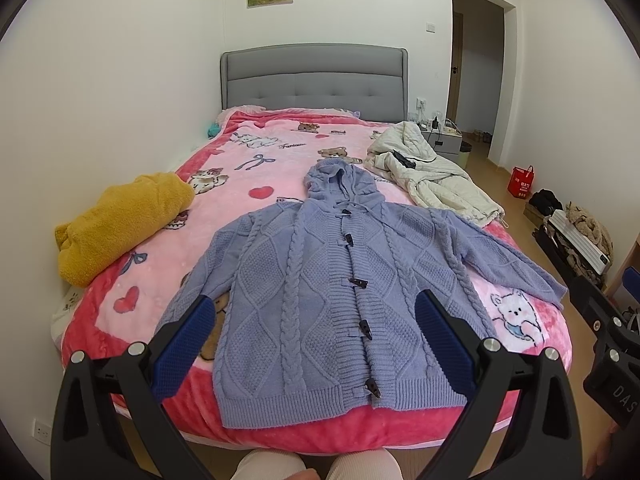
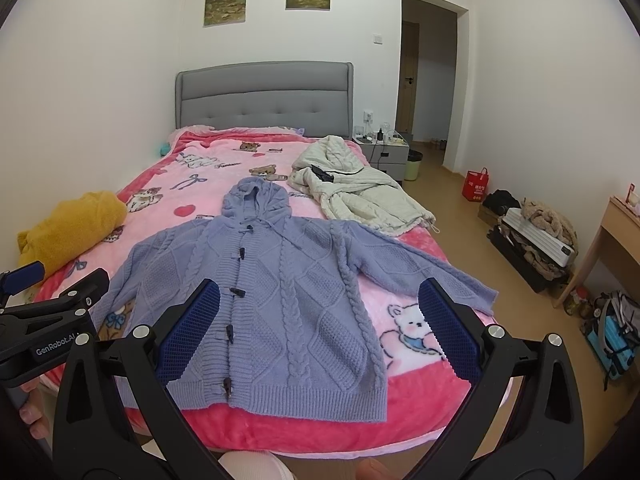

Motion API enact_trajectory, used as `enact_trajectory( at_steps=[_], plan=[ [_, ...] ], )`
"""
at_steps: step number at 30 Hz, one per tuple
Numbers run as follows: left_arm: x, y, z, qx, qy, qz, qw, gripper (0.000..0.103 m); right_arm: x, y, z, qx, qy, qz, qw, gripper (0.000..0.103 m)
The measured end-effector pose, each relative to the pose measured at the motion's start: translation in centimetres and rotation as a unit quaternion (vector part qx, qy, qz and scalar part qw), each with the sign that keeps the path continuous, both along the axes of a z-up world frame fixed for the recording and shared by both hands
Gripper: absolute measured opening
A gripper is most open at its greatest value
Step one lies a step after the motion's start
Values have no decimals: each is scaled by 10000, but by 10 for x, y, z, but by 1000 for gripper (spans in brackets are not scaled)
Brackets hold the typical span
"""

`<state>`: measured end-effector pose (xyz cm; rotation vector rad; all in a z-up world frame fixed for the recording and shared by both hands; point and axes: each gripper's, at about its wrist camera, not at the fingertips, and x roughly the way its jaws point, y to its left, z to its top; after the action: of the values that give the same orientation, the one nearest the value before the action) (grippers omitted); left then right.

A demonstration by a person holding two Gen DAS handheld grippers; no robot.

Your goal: Fold large clothes

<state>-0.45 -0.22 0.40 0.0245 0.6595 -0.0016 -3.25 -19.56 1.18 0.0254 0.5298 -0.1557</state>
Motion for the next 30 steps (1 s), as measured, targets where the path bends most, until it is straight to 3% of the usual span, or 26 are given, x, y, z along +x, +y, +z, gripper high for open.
enact_trajectory(
  at_steps=[17, 23, 28, 30],
  plan=[
    [4, 11, 1, -176, -18, 151, 9997, 98, -2, 8, 11, -16, -74, 85, 9999, 96],
    [12, 48, -17, -894, 54, 455, 9949, 98, 7, 19, 15, 151, -210, 293, 9992, 96],
    [28, 89, -40, -727, -91, 908, 9932, 98, 29, 46, 9, 198, -166, 555, 9981, 95],
    [36, 120, -63, -896, -194, 1176, 9888, 98, 40, 62, 3, 146, -120, 688, 9975, 96]
  ],
)
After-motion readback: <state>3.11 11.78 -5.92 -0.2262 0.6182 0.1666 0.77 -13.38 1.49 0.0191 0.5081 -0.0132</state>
